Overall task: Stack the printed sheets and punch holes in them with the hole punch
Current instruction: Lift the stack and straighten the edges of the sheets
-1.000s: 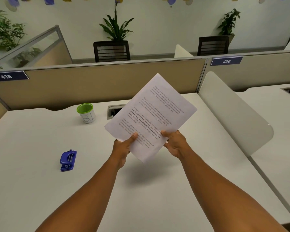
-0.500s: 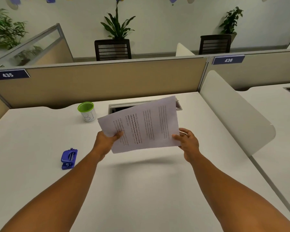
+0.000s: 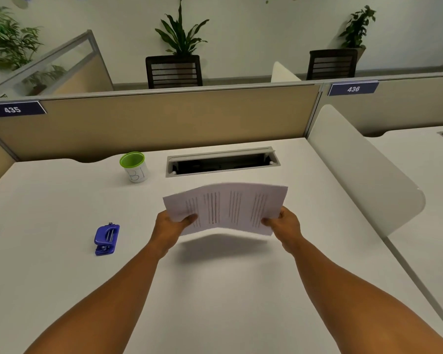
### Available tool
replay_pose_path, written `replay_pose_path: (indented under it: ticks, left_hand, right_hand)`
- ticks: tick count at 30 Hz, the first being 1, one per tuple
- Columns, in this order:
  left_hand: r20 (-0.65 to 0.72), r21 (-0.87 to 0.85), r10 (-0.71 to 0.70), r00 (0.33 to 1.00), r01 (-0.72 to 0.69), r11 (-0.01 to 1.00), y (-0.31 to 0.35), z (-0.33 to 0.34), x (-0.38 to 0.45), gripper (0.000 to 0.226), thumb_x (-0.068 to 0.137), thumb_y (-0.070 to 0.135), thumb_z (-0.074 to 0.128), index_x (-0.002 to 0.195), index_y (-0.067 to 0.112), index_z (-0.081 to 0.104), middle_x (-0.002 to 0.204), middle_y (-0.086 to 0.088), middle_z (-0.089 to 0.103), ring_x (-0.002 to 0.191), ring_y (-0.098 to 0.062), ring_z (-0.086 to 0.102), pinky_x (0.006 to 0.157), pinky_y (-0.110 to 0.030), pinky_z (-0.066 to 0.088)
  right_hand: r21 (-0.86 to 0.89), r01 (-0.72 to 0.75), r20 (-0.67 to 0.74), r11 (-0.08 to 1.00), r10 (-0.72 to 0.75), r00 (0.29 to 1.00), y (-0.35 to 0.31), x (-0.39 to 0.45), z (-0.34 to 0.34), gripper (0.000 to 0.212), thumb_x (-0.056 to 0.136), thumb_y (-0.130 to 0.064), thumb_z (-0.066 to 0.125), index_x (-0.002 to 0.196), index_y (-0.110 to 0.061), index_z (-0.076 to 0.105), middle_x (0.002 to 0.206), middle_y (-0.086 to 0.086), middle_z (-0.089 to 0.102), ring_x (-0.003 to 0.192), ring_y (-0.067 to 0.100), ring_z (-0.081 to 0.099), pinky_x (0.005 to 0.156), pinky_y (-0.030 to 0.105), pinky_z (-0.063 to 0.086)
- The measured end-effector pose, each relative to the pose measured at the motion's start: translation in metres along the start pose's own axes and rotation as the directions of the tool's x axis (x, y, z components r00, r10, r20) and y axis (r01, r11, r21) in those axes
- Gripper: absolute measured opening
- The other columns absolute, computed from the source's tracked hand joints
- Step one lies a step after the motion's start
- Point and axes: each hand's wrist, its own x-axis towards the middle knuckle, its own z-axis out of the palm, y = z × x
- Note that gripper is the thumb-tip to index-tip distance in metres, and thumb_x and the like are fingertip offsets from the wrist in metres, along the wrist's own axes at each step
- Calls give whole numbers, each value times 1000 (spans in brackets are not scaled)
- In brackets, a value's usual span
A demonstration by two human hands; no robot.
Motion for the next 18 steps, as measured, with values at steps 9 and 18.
replay_pose_path:
  ticks: [9,18]
  left_hand:
    - [-15,11,-62,998,62,998,-12,0,0,29,83,24,77,110,26,66,100,6,72,93,-15,67,69,-21,56]
    - [-55,-38,-37,998,35,999,11,-6,14,22,83,34,76,102,29,68,94,8,74,81,-14,73,57,-22,57]
  right_hand:
    - [-51,-10,15,999,11,1000,10,-2,-4,28,86,-2,66,103,-24,66,98,-3,69,98,23,65,70,23,51]
    - [23,55,80,998,-57,995,-7,4,-2,24,93,-21,64,117,-21,63,107,2,72,92,22,71,75,36,61]
